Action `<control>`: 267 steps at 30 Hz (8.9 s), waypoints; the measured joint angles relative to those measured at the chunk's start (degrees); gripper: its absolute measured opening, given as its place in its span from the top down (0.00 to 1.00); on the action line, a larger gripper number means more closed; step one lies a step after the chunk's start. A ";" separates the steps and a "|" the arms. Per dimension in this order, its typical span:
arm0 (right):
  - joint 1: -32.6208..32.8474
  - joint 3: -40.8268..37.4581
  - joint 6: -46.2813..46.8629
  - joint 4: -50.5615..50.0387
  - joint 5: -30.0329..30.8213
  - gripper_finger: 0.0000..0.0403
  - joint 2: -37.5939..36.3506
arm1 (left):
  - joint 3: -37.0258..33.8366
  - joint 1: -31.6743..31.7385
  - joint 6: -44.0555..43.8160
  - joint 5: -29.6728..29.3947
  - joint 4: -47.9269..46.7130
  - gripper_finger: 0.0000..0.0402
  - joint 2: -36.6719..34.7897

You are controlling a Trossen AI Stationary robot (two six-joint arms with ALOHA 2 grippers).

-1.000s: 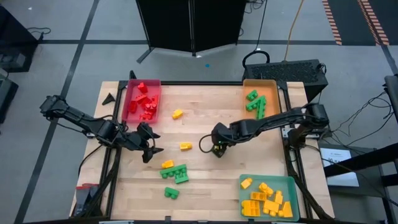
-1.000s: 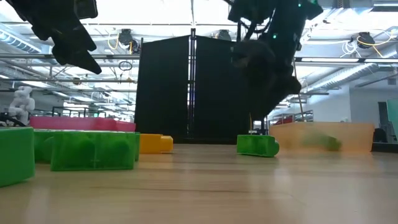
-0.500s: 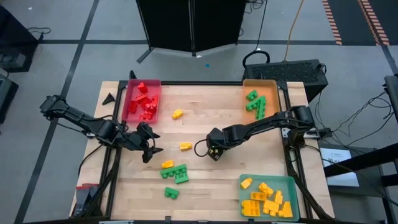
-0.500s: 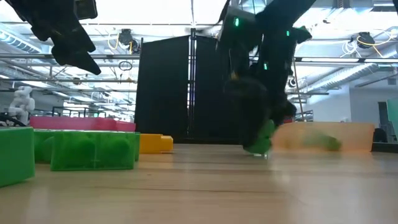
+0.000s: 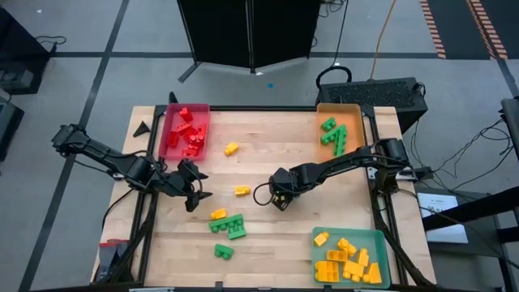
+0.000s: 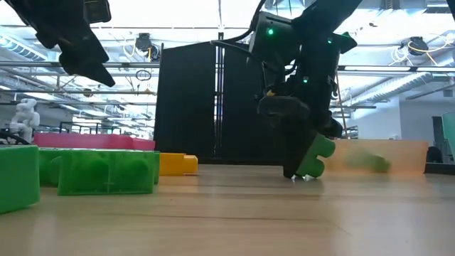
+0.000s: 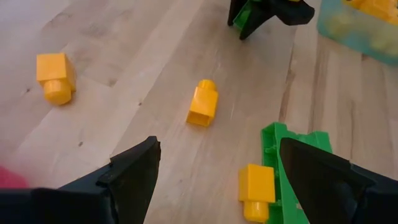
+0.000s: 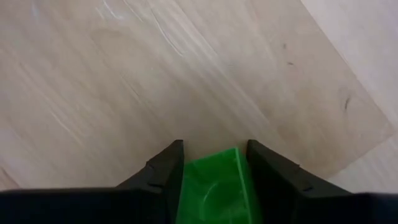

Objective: Sort blocks
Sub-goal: Put the green game piece into the orange bin, then put the yellow game piece into the blue bin

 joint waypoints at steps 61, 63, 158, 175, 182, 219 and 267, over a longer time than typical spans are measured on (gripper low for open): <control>-39.09 -2.38 -6.74 -9.17 4.90 0.48 -27.98 | 0.00 0.02 0.96 -3.31 0.02 0.18 0.04; -36.03 1.20 -11.53 -5.64 1.89 0.49 -27.97 | 0.00 0.02 0.96 -3.56 0.02 0.18 0.04; 20.18 10.71 -2.05 -19.11 17.55 0.72 -22.39 | -0.04 0.02 -0.49 -7.37 -2.87 0.18 0.02; 46.60 10.71 60.08 -47.00 -2.23 0.72 -21.14 | -0.04 1.31 0.96 -9.55 -2.93 0.18 0.02; 54.49 10.73 76.62 -44.23 -6.53 0.72 -21.11 | -0.04 1.31 0.96 -9.82 -2.93 0.18 0.02; 52.93 -11.87 75.70 -20.64 -13.57 0.36 -18.32 | -0.04 1.31 1.26 -10.20 -2.91 0.18 0.04; -16.19 21.38 -48.38 10.41 7.06 0.39 -8.95 | -0.04 1.16 0.87 -10.22 -2.96 0.18 0.04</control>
